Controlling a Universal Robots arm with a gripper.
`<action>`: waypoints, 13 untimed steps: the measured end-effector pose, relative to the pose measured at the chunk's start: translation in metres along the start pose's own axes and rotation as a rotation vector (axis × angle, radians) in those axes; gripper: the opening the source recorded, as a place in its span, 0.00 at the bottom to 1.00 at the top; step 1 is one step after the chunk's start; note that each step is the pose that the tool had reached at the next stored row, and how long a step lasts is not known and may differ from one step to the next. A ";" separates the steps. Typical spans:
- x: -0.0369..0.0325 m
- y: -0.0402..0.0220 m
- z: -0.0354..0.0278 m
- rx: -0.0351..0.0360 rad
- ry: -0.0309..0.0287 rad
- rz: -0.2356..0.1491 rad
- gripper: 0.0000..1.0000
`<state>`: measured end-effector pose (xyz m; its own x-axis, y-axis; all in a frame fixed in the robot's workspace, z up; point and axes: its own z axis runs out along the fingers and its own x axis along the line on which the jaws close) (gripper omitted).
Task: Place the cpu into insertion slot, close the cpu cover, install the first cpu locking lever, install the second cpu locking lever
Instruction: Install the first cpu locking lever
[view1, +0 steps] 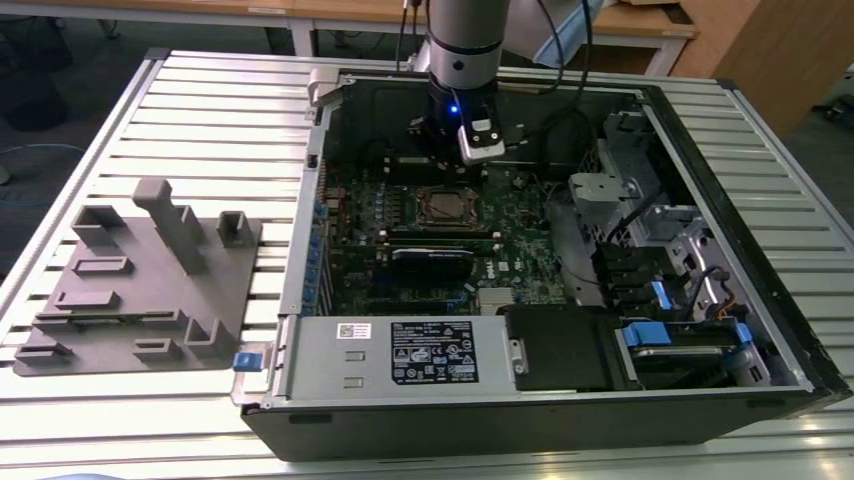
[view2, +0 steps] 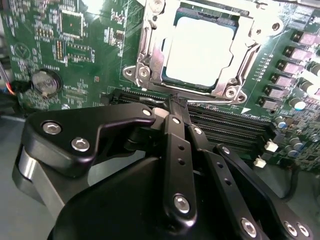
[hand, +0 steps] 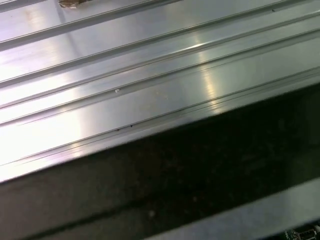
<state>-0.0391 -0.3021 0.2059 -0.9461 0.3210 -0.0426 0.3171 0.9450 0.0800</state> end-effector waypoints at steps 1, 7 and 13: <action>0.0000 0.0000 0.0000 0.0006 -0.0010 0.011 0.11; 0.0002 0.0005 0.0003 0.0006 -0.0017 0.019 0.11; 0.0005 0.0018 0.0005 0.0008 -0.0019 0.023 0.11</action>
<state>-0.0390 -0.3003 0.2055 -0.9384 0.3428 -0.0427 0.3388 0.9374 0.0801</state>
